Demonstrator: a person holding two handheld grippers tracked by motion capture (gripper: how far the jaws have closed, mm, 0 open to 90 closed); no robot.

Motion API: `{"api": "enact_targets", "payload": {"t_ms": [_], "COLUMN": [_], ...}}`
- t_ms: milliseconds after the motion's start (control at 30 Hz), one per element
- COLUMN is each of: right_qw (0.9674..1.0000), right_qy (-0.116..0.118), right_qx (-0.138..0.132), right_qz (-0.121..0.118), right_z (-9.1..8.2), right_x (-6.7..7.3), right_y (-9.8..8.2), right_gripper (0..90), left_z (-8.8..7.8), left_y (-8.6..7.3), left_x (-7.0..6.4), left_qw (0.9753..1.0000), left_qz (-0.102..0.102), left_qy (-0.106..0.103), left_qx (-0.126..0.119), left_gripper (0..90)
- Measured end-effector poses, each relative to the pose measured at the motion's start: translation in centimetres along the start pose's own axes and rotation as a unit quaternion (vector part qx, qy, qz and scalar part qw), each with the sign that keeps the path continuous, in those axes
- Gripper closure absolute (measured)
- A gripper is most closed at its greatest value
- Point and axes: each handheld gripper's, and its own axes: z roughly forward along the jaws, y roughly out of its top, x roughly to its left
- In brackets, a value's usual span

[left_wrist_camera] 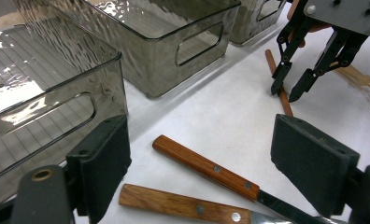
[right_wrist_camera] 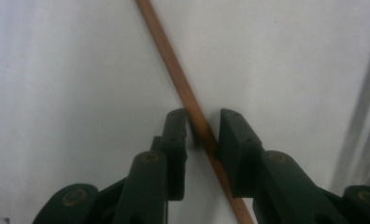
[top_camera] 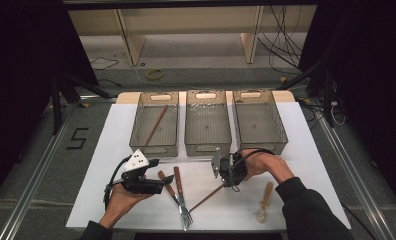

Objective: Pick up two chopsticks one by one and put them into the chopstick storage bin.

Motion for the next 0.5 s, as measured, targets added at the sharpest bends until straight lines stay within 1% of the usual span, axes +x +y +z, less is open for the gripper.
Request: {"api": "enact_targets", "payload": {"t_ms": [67, 133, 233, 333, 500], "right_qw": [1.0000, 0.9999, 0.9995, 0.9993, 0.9982], "right_qy": [-0.001, 0.000, -0.002, -0.003, -0.006], "right_qx": [0.002, 0.007, 0.016, 0.018, 0.026], "right_qz": [-0.008, -0.013, -0.028, -0.031, -0.055], "right_z": [0.0, 0.0, -0.1, -0.1, -0.2], "right_x": [0.1, 0.3, 0.6, 0.9, 1.2], "right_y": [-0.1, -0.1, 0.0, 0.0, -0.1], "right_gripper": [76.0, 77.8, 79.6, 81.3, 84.0], "left_z": [0.0, 0.0, 0.1, 0.1, 0.1], "left_y": [0.0, 0.0, 0.0, 0.0, -0.1], "left_x": [0.0, 0.0, 0.0, 0.0, 0.1], "left_qw": [1.0000, 1.0000, 1.0000, 1.0000, 1.0000], "left_qz": [-0.001, -0.001, -0.001, -0.002, -0.003], "left_qy": [-0.001, -0.001, -0.001, -0.002, -0.003], "left_qx": [0.001, 0.001, 0.002, 0.001, 0.003], "left_gripper": [19.2, 19.2, 19.2, 19.2, 19.2]}}
